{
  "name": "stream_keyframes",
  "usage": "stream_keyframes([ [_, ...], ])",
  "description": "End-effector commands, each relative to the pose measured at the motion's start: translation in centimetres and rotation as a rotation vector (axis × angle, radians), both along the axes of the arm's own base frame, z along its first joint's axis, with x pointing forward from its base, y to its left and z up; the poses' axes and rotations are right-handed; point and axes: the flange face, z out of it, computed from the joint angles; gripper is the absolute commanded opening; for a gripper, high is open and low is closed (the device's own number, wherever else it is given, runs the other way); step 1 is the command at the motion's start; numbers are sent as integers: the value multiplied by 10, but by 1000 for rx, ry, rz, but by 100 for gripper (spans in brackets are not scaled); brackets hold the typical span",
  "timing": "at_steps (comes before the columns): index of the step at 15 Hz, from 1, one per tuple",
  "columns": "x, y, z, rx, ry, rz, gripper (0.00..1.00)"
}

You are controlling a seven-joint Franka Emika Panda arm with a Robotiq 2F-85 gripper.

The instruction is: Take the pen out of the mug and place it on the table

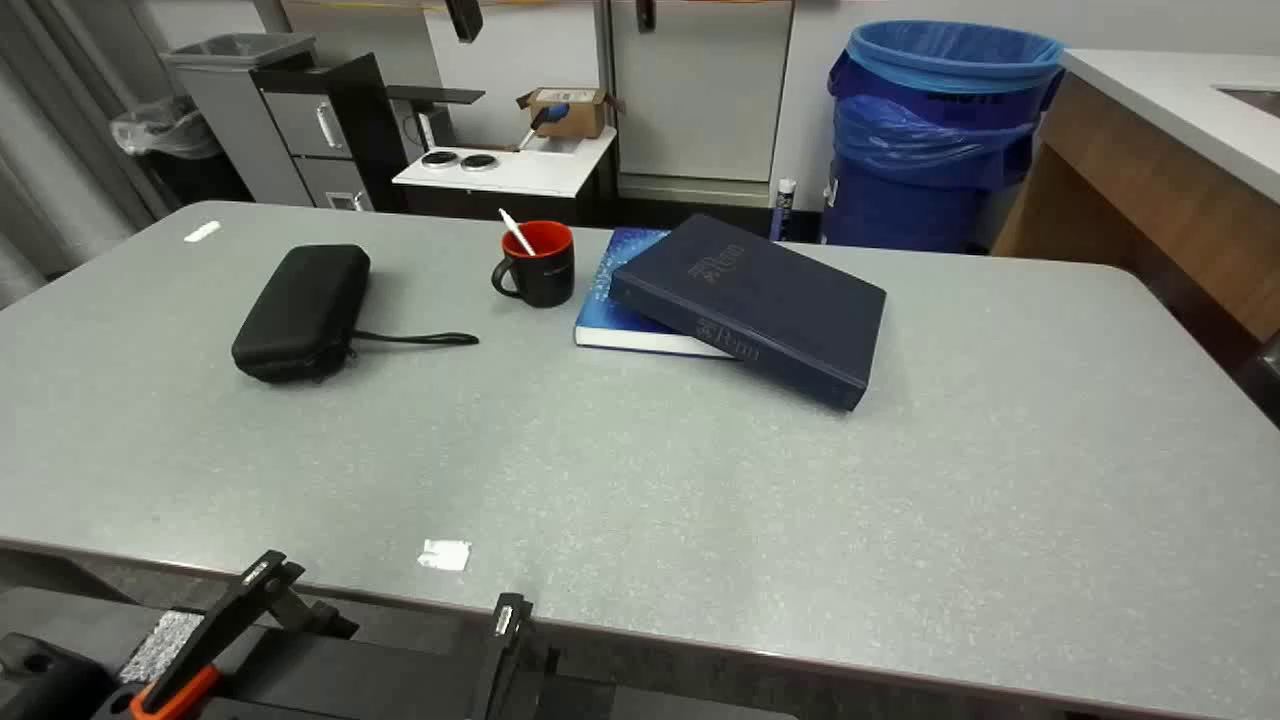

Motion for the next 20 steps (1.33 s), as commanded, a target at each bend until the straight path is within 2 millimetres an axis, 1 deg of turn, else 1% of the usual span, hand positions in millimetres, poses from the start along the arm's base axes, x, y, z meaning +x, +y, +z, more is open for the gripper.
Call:
stream_keyframes([
  [1,0,0,0,0,2,0,100],
  [3,2,1,3,17,-13,0,100],
  [4,15,9,-1,22,-25,-2,100],
  [5,31,20,-11,28,-30,-4,100],
  [7,61,49,-31,30,-73,14,100],
  [11,117,97,-79,27,-115,16,100],
  [12,131,107,-91,22,-115,10,100],
  [14,156,115,-111,11,-111,-3,100],
  [15,164,117,-116,15,-100,-14,100],
  [16,168,119,-118,20,-79,-22,100],
  [17,147,119,-115,20,-82,7,100],
  [18,155,120,-120,21,-76,1,100],
  [20,163,119,-124,21,-73,-3,100],
])
